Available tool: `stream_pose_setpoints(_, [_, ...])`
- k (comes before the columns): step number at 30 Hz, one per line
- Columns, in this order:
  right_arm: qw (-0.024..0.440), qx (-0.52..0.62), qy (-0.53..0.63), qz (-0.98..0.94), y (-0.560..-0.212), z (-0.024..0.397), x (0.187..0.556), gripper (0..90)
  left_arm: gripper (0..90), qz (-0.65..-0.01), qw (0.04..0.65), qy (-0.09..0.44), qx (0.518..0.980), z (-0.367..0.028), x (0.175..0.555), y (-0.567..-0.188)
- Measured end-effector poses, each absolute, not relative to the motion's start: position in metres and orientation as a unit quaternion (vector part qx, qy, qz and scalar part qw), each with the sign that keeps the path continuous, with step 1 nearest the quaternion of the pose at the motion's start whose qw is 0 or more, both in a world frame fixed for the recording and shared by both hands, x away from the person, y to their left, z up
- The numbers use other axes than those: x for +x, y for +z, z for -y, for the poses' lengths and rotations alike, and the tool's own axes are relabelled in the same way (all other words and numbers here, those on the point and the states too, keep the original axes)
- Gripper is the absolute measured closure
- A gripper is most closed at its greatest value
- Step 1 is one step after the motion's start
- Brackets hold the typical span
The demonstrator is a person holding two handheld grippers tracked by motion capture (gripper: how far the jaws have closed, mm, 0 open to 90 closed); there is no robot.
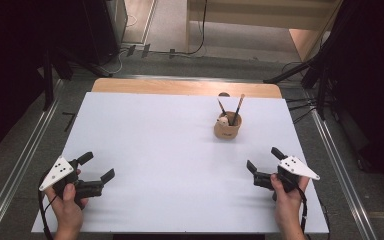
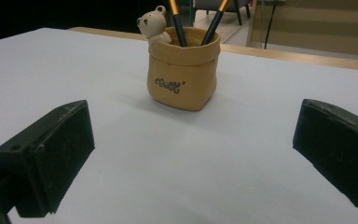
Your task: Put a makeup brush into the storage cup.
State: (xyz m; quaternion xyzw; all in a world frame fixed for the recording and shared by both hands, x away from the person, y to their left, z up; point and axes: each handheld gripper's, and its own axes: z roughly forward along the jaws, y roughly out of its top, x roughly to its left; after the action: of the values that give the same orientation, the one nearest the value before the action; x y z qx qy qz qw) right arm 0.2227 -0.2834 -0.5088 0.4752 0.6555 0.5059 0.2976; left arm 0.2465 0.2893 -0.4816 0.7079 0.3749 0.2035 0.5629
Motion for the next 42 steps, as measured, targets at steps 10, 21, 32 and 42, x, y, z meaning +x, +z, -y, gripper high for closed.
stream_pose_setpoints(10, [0.303,0.475,0.498,-0.660,-0.510,0.294,0.203,0.0,0.0,-0.374,0.563,0.203,0.708,-0.289,0.248,-0.483])
stream_pose_setpoints(21, [0.312,0.485,0.491,-0.653,-0.508,0.314,0.181,0.0,0.0,-0.375,0.566,0.207,0.704,-0.295,0.244,-0.481])
stream_pose_setpoints(32, [0.318,0.498,0.488,-0.642,-0.509,0.334,0.166,0.0,0.0,-0.373,0.567,0.208,0.704,-0.295,0.243,-0.481])
stream_pose_setpoints(42, [0.315,0.497,0.490,-0.643,-0.512,0.332,0.170,0.0,0.0,-0.371,0.567,0.205,0.707,-0.293,0.243,-0.482])
